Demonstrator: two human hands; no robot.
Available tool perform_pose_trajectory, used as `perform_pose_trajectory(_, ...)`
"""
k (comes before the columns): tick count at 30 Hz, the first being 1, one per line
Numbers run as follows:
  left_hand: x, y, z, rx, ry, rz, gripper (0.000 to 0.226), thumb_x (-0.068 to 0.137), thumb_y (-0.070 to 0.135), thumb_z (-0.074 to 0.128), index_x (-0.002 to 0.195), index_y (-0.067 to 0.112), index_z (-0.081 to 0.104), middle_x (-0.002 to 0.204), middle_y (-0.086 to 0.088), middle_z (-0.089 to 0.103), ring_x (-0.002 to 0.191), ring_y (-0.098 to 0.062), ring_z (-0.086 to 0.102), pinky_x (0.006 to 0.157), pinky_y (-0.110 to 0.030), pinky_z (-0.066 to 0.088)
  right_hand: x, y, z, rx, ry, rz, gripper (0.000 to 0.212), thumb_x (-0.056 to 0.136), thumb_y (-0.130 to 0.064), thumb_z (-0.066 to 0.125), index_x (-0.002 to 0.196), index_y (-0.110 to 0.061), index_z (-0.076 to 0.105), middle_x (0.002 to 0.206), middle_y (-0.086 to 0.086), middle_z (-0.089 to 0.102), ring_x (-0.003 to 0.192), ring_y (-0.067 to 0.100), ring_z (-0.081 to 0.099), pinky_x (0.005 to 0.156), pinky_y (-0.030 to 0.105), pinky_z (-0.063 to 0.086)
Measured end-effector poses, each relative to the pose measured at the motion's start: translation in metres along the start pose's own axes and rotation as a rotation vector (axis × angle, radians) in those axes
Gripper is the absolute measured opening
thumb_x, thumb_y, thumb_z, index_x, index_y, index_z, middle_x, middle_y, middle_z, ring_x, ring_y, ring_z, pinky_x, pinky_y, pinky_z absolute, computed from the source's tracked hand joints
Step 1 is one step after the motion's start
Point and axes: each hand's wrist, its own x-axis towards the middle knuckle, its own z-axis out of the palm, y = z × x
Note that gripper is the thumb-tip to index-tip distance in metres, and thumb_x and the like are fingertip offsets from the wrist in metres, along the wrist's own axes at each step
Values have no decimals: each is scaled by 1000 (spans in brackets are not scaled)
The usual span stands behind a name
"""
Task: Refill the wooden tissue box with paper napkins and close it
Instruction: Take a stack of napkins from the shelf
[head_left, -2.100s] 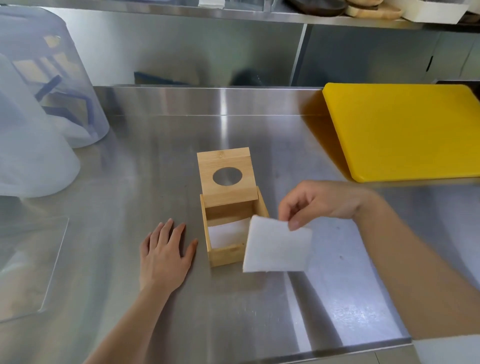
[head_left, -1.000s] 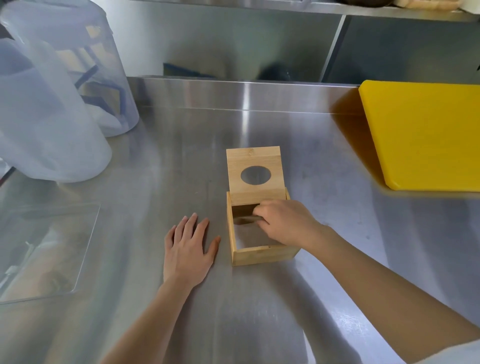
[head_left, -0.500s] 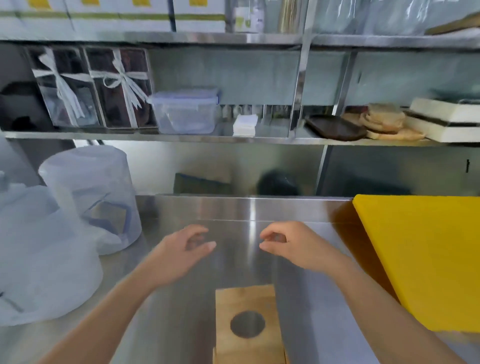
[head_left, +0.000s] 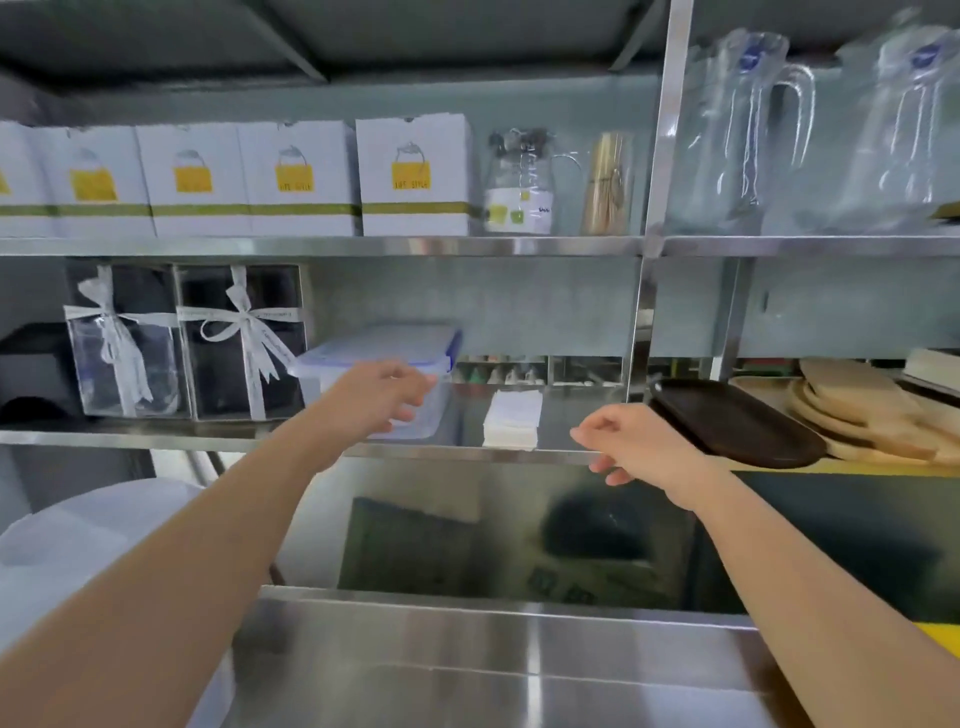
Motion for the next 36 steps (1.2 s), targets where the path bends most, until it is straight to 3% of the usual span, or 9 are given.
perform_pose_trajectory(6,68,-21,52,-70,46,6,26,91,30,51,94,7,62,89,-6,59,73,-18,52,65,-25,41,61,20,32,287,175,143,18,92,-32,53,88,-14,58,110,15,61,102,31,61,87,42,55)
perform_pose_trajectory(10,103,-52,95,-111,58,-30,26,94,38,42,100,18,58,97,-3,53,92,-21,52,78,-32,40,94,31,60,445,222,220,24,93,-34,51,105,-13,55,110,5,54,108,29,55,89,42,52)
perform_pose_trajectory(12,113,-67,112,-80,36,-40,40,92,47,39,114,20,59,115,1,57,109,-23,53,97,-37,40,108,36,73,509,210,249,35,93,-36,49,120,-13,52,114,3,54,108,27,53,85,41,50)
perform_pose_trajectory(15,116,-84,132,59,-74,-1,50,92,54,28,132,30,46,144,0,43,132,-24,38,111,-46,26,118,42,91,526,178,235,36,94,-39,45,119,-14,52,111,3,55,98,21,52,85,41,49)
perform_pose_trajectory(18,109,-87,144,103,-117,37,45,97,45,23,139,31,33,150,5,30,138,-18,26,114,-46,15,123,43,105,495,223,167,31,95,-36,44,111,-12,55,103,5,57,89,20,53,91,43,51)
perform_pose_trajectory(20,104,-85,144,-16,-90,17,44,98,43,26,138,27,37,145,6,38,132,-15,34,111,-34,20,124,43,110,560,274,165,21,94,-29,48,101,-10,56,100,9,59,90,24,55,87,42,54)
perform_pose_trajectory(23,96,-79,139,-209,-85,-44,39,98,38,33,132,24,45,116,13,45,104,-6,41,88,-23,27,125,44,111,690,336,178,13,91,-17,55,83,-7,59,88,10,60,85,25,58,76,35,54)
perform_pose_trajectory(30,80,-88,124,-519,70,-260,25,94,37,43,109,19,55,112,-1,60,105,-19,55,100,-39,37,108,39,106,819,375,219,4,85,-2,59,88,0,63,90,10,61,94,29,60,90,42,53)
perform_pose_trajectory(36,63,-109,103,-893,-123,-688,71,84,64,38,111,0,54,110,-15,62,102,-28,57,98,-49,36,75,42,103,1011,223,293,24,82,2,62,106,4,59,113,19,62,101,31,61,71,35,55)
